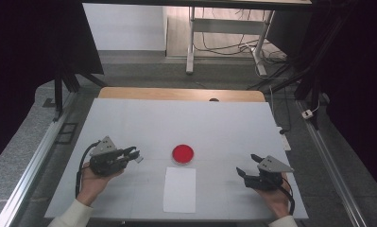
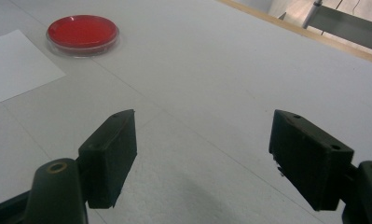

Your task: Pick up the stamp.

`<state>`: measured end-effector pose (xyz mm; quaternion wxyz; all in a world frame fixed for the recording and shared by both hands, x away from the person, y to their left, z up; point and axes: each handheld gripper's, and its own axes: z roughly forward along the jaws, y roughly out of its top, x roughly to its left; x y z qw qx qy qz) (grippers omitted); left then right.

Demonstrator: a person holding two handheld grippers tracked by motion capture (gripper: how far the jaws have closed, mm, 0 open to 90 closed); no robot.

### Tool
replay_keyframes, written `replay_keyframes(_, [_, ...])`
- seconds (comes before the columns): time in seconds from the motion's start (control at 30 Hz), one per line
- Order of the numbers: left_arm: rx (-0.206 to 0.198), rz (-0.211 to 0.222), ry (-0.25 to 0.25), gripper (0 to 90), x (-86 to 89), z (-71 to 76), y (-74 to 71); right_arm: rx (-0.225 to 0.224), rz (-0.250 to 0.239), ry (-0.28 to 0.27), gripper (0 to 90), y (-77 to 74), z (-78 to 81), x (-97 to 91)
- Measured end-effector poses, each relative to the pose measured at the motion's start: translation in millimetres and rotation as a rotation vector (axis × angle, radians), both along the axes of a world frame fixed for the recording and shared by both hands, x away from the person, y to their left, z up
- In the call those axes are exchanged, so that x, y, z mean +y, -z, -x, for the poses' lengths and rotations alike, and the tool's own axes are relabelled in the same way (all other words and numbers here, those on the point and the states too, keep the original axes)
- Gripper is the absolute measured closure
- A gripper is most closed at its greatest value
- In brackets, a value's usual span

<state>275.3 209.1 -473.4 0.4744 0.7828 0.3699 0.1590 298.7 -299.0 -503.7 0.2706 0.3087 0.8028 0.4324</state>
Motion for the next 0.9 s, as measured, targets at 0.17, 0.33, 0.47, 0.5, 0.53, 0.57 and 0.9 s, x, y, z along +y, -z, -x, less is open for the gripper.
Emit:
replay_keyframes(0.17, [-0.005, 0.004, 0.016, 75.0, -7.7, -2.4, -2.9, 0.001, -0.001, 0.001, 23.0, 0.0, 0.2, -0.1])
replay_keyframes(0.33, [-0.01, 0.006, 0.034, 75.1, -16.4, -4.7, -5.2, 0.002, 0.006, 0.004, 23.0, 0.1, 0.5, 0.4])
replay_keyframes(0.47, [-0.014, 0.008, 0.048, 75.0, -23.3, -6.8, -7.2, 0.001, 0.008, 0.0, 23.0, 0.6, 0.0, 0.4])
replay_keyframes(0.5, [-0.014, 0.008, 0.051, 75.1, -25.2, -7.3, -7.6, 0.002, 0.006, -0.001, 23.0, 0.8, -0.1, 0.4])
replay_keyframes(0.53, [-0.015, 0.006, 0.055, 75.0, -27.1, -7.9, -8.0, 0.002, 0.007, -0.001, 23.0, 0.9, -0.2, 0.4])
replay_keyframes(0.57, [-0.015, 0.006, 0.058, 75.1, -29.3, -8.4, -8.3, 0.005, 0.006, 0.001, 23.0, 1.0, 0.0, 0.4])
replay_keyframes(0.9, [-0.021, 0.004, 0.103, 75.1, -51.3, -12.4, -11.7, 0.003, 0.004, 0.002, 23.0, 1.2, 0.5, 0.5])
